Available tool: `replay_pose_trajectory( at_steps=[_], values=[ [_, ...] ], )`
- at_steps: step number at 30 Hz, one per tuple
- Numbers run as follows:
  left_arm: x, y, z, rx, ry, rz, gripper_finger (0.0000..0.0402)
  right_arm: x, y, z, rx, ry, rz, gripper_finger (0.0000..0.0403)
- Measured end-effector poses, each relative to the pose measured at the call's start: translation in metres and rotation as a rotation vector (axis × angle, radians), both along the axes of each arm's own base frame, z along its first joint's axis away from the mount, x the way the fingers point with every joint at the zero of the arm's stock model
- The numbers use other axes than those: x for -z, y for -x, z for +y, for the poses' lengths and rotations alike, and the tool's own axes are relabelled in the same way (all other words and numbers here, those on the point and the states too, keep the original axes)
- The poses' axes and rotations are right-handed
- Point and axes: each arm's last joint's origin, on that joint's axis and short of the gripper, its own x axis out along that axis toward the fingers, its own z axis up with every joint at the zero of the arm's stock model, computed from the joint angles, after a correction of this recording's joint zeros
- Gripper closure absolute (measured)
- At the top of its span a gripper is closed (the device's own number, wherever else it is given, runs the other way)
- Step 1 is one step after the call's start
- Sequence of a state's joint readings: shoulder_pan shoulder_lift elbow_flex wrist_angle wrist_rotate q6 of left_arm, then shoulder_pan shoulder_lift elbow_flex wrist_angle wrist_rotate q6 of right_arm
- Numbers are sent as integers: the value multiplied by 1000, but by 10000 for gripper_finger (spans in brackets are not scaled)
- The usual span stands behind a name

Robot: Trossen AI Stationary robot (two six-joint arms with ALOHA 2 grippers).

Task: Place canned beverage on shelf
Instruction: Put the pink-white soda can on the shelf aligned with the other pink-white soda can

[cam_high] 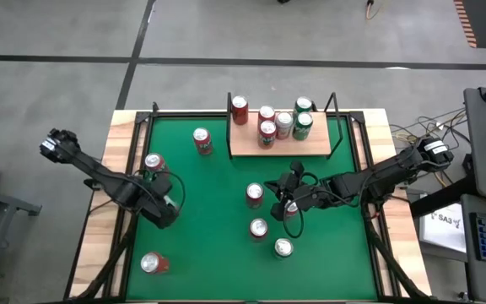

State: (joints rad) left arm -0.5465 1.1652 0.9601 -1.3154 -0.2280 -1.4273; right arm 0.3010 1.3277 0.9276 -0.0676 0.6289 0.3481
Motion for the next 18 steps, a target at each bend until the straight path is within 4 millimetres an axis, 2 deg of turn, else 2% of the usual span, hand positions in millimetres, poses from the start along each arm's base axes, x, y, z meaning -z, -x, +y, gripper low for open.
replay_pose_trajectory(
  at_steps=[10, 14, 18],
  values=[
    [-62, -21, -4, 140, -168, -282, 118, -16, -8, 3, -75, 42, -143, 386],
    [-85, -31, -8, 210, -250, -350, 117, -22, -14, 7, -158, 78, -221, 355],
    [-102, -42, -12, 272, -313, -382, 116, -21, -22, 10, -195, 117, -260, 299]
  ],
)
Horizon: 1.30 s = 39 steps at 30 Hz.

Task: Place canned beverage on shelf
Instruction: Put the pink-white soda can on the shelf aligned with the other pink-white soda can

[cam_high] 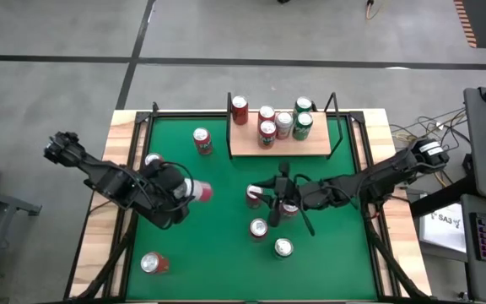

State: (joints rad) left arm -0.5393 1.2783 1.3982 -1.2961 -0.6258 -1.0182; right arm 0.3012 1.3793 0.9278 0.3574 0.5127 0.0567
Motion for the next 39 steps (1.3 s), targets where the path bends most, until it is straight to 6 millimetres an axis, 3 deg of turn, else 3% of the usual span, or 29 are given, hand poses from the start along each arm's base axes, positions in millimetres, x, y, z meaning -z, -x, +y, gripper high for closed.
replay_pose_trajectory(
  at_steps=[10, 16, 26, 33, 39],
  values=[
    [-27, -35, -8, 104, -154, -3, 114, -21, -38, 12, -44, 122, 24, 120],
    [-31, -56, -14, 157, -216, 26, 114, -30, -62, 17, -34, 155, 110, 61],
    [-29, -79, -23, 211, -278, 64, 114, -24, -98, 11, 92, 185, 161, 62],
    [-27, -81, -24, 219, -291, 74, 98, -23, -99, 9, 91, 172, 161, 125],
    [-31, -80, -23, 227, -295, 56, 57, -26, -98, 9, 78, 156, 153, 125]
  ],
)
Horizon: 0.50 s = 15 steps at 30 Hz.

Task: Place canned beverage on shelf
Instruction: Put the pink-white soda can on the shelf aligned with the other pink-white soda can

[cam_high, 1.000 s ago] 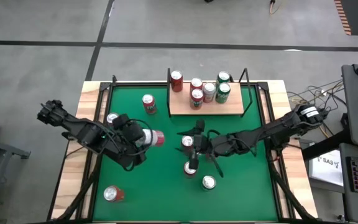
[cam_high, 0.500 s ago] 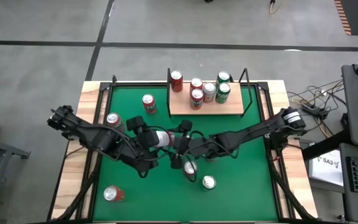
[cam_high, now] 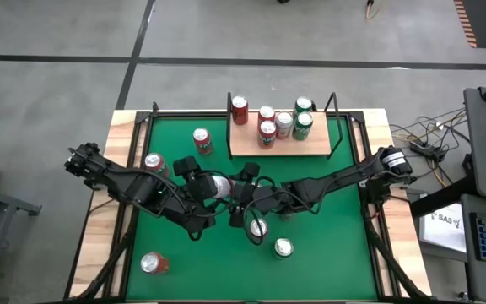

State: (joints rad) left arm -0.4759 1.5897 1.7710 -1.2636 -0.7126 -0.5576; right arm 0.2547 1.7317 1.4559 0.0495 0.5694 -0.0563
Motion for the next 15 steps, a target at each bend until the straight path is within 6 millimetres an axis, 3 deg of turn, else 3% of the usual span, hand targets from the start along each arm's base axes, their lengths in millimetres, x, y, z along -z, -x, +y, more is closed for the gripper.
replay_pose_trajectory(
  at_steps=[11, 15],
  values=[
    [-9, 6, 4, 46, -44, 2, 6, -6, 8, -3, 14, -2, 31, 125],
    [-17, 12, 8, 46, -91, -19, 8, -12, 15, -5, 20, -11, 53, 125]
  ],
)
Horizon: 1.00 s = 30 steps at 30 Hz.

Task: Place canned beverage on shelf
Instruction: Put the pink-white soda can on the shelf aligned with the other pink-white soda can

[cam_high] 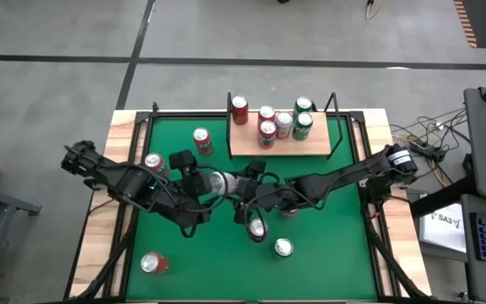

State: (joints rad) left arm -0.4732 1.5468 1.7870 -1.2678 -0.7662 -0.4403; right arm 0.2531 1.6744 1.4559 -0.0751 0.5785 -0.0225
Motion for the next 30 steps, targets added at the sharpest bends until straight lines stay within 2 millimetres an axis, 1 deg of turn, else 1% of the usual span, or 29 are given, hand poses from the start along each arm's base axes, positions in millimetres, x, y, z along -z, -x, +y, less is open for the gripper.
replay_pose_trajectory(
  at_steps=[3, 9, 14, 18, 21, 26, 30],
  values=[
    [-6, 6, 4, 15, -26, -7, 12, -6, 6, -1, 3, -4, 13, 125],
    [-16, 12, 7, 53, -68, -43, 12, -11, 23, -6, 37, -9, 95, 125],
    [-13, 11, 7, 93, -84, -87, 13, -15, 41, -10, 78, -38, 132, 125],
    [1, 10, 4, 137, -91, -133, 13, -8, 59, -8, 112, -44, 132, 125],
    [17, 10, 3, 182, -75, -176, 13, -3, 77, -7, 126, -81, 106, 125],
    [47, 7, -1, 343, -9, -317, 13, 7, 94, -3, 83, -119, -42, 125],
    [65, 8, -3, 438, 5, -462, 13, 18, 102, -1, -11, -135, -157, 125]
  ],
)
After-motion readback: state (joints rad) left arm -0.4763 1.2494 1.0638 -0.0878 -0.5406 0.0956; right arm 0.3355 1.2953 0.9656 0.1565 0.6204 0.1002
